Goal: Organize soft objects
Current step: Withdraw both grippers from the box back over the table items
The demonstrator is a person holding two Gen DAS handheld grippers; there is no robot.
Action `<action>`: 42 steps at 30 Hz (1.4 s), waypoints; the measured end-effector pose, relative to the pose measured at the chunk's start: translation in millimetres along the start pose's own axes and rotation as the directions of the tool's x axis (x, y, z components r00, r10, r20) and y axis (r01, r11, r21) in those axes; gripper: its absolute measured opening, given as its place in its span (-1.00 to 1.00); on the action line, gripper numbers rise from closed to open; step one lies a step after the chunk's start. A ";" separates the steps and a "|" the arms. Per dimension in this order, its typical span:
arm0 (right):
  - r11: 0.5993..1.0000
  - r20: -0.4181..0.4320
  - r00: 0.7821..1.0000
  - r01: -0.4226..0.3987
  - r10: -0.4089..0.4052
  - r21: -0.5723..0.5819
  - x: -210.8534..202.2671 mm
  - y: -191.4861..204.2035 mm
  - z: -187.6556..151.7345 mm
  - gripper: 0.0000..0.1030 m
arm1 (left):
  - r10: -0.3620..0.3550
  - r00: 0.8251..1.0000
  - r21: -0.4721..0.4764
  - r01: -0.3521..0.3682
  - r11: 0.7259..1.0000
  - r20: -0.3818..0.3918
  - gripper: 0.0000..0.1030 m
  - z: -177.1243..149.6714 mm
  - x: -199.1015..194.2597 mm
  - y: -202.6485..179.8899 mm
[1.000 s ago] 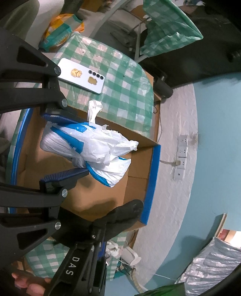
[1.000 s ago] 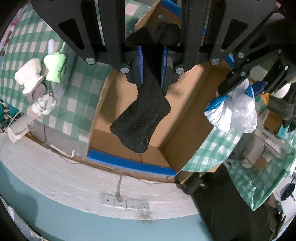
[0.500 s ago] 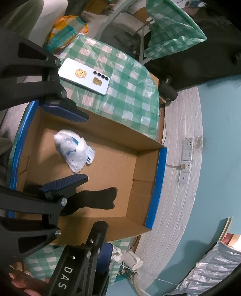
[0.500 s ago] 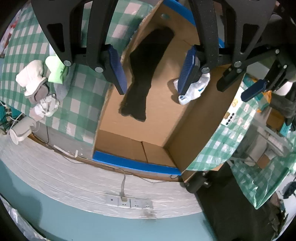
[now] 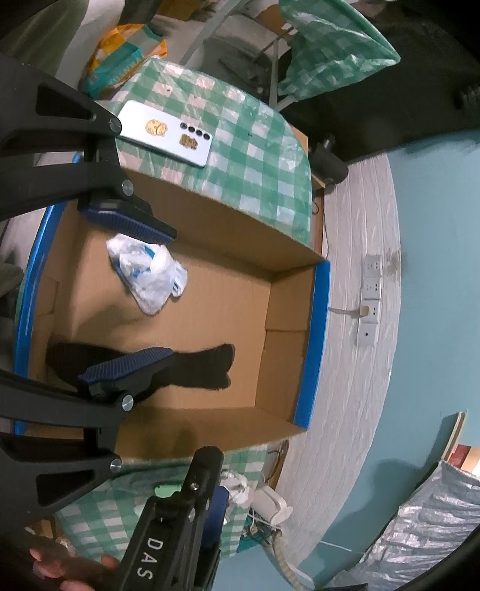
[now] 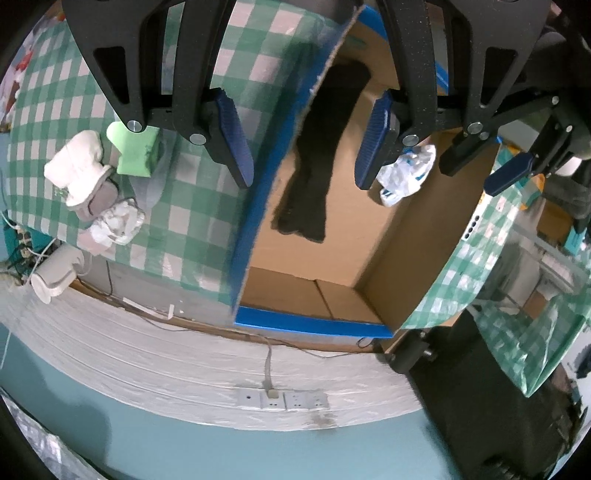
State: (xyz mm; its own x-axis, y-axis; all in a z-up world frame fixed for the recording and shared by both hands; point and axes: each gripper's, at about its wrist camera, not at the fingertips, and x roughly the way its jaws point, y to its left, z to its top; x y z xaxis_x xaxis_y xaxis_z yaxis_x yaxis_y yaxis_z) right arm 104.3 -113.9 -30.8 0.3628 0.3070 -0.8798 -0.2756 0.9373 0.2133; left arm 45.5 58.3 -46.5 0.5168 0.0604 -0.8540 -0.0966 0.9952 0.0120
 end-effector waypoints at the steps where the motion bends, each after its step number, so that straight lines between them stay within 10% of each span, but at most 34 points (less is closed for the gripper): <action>1: 1.000 0.001 1.000 0.003 -0.003 0.005 -1.0 -3.2 -0.6 0.12 | -0.013 1.000 -0.001 0.013 1.000 0.000 0.16 0.4 -0.5 -2.0; 42: 0.975 -0.002 0.995 0.093 -0.095 0.199 -30.2 -135.7 -48.5 0.12 | -0.139 0.990 0.206 0.137 0.969 -0.004 0.16 -8.6 -7.8 -127.0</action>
State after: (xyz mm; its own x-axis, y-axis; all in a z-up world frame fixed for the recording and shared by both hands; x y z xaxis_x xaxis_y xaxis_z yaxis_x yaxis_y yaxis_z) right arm 87.6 -258.3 -53.8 0.3853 0.2163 -0.8971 -0.0575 0.9759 0.2106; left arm 46.5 -69.2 -45.9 0.5221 -0.0791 -0.8492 0.1522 0.9883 0.0015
